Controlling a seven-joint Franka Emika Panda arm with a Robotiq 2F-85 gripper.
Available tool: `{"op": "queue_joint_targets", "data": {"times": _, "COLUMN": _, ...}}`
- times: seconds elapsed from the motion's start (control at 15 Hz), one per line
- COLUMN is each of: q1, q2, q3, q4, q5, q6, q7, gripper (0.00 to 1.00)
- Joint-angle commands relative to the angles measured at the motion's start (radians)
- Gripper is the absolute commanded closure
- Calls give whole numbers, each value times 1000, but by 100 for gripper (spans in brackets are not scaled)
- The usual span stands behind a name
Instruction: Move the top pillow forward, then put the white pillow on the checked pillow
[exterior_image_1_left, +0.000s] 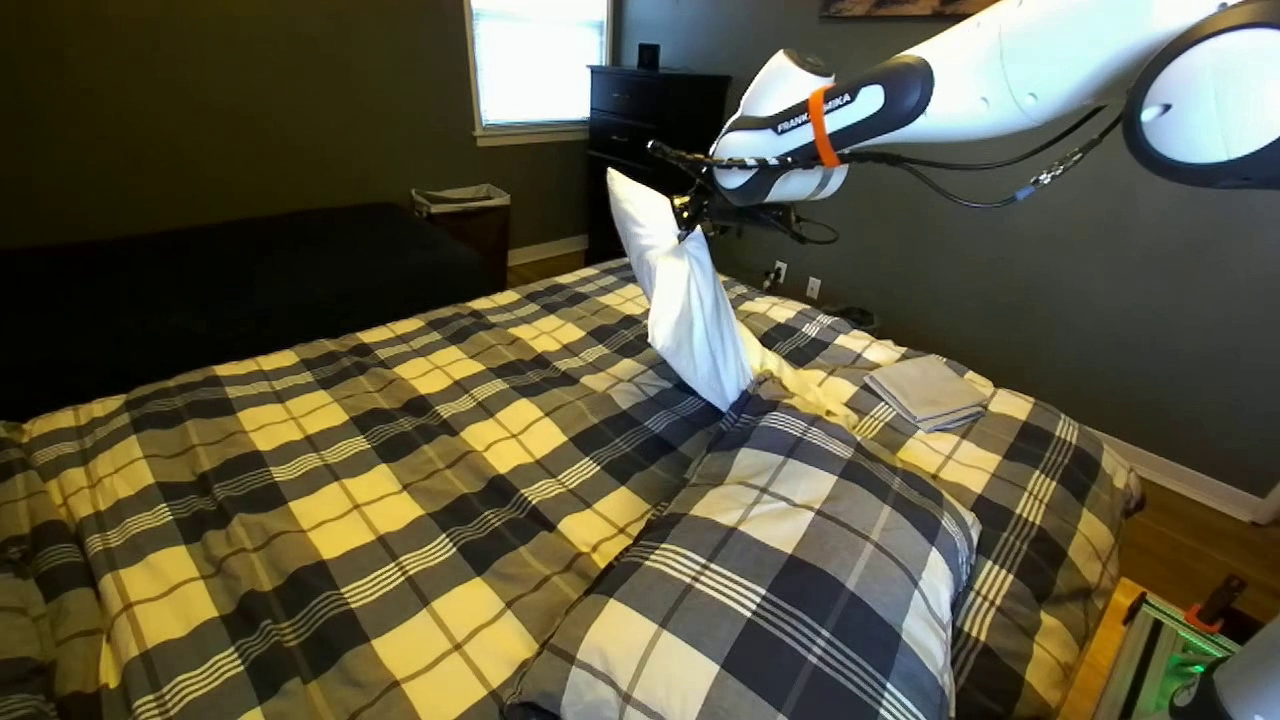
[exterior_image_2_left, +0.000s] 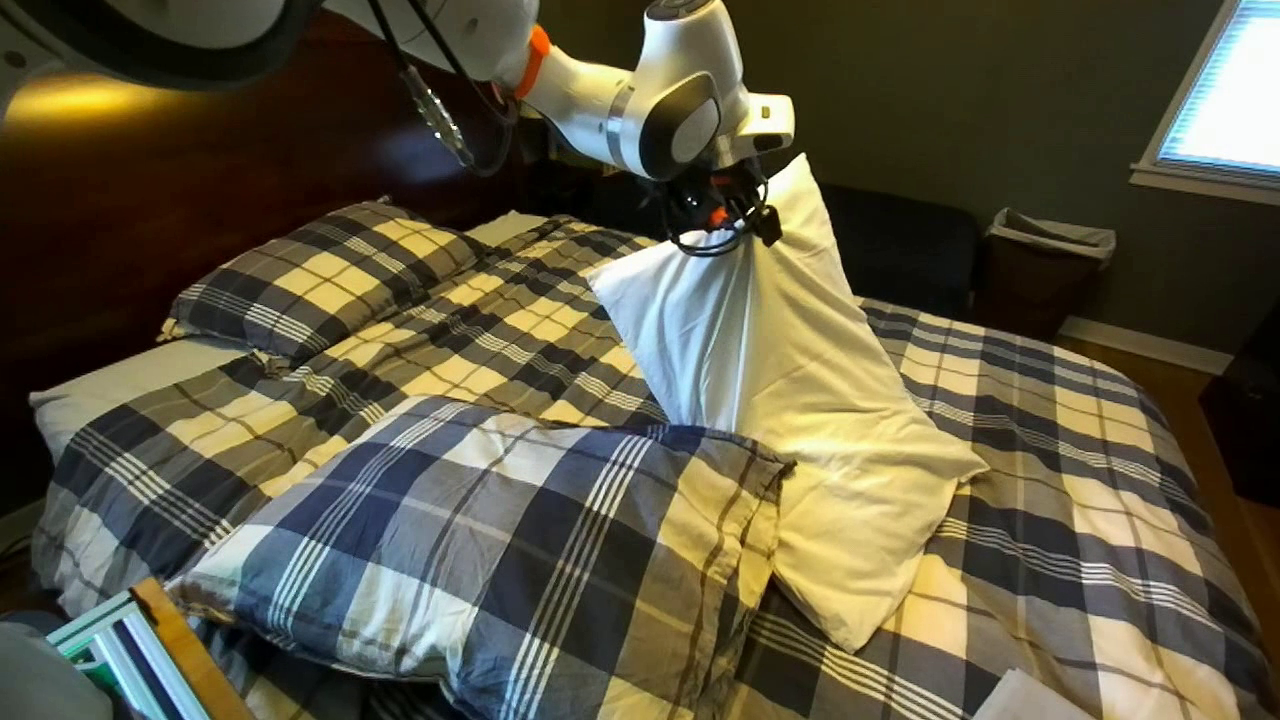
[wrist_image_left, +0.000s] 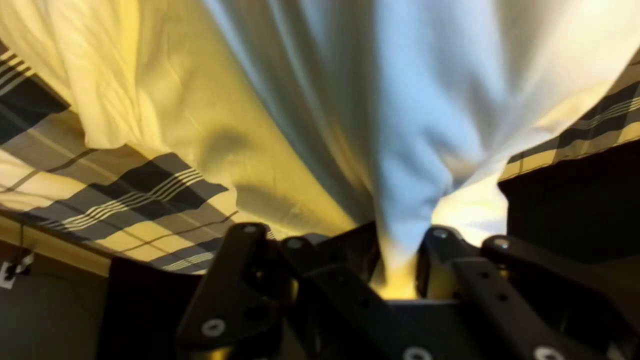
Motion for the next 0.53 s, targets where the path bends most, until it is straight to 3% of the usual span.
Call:
{"op": "queue_joint_targets", "data": {"times": 0.0, "q1": -38, "q2": -69, "q3": -43, "q4": 15, "q5": -58, "q6": -17, "q7": -62, "gripper": 98}}
{"op": "queue_joint_targets", "data": {"times": 0.47, "q1": -106, "q2": -117, "q3": -95, "q4": 72, "q5": -175, "q6": -76, "q7": -210, "gripper": 98}}
